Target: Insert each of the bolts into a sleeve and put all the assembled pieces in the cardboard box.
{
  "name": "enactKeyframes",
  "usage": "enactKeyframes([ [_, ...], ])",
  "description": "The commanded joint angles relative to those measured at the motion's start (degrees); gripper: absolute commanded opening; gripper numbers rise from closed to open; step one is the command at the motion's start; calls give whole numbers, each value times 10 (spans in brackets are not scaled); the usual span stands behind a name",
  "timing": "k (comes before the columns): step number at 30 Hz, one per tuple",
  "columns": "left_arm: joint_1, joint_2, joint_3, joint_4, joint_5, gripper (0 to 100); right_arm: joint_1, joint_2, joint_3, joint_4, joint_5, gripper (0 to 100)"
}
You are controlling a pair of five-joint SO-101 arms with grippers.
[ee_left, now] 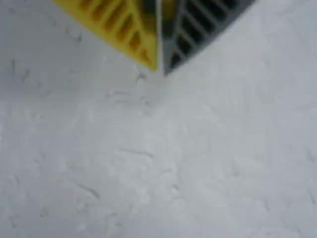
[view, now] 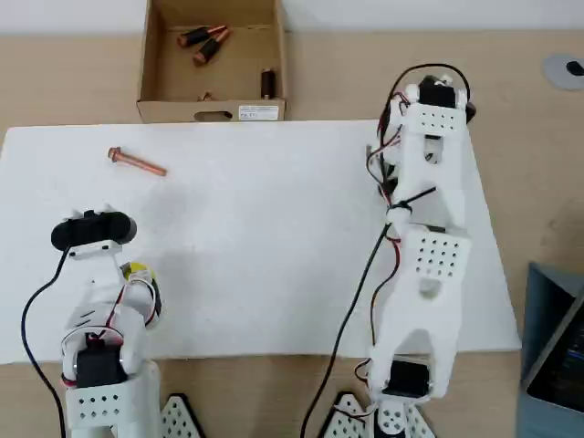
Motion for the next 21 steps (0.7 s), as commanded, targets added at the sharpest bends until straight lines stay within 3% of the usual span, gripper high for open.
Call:
enactKeyframes([
  [1,-5,-3,-2,-13,-5,4,3,0,-20,2,-3,50],
  [6,-5,-3,-2,-13,-5,4,0,-2,-21,8,-2,61],
  [14,-6,-3,-2,-13,-5,4,-7,-3,-33,54,22,157],
  [21,-6,-3,-2,-13,-5,4,-21,-3,-62,68,46,157],
])
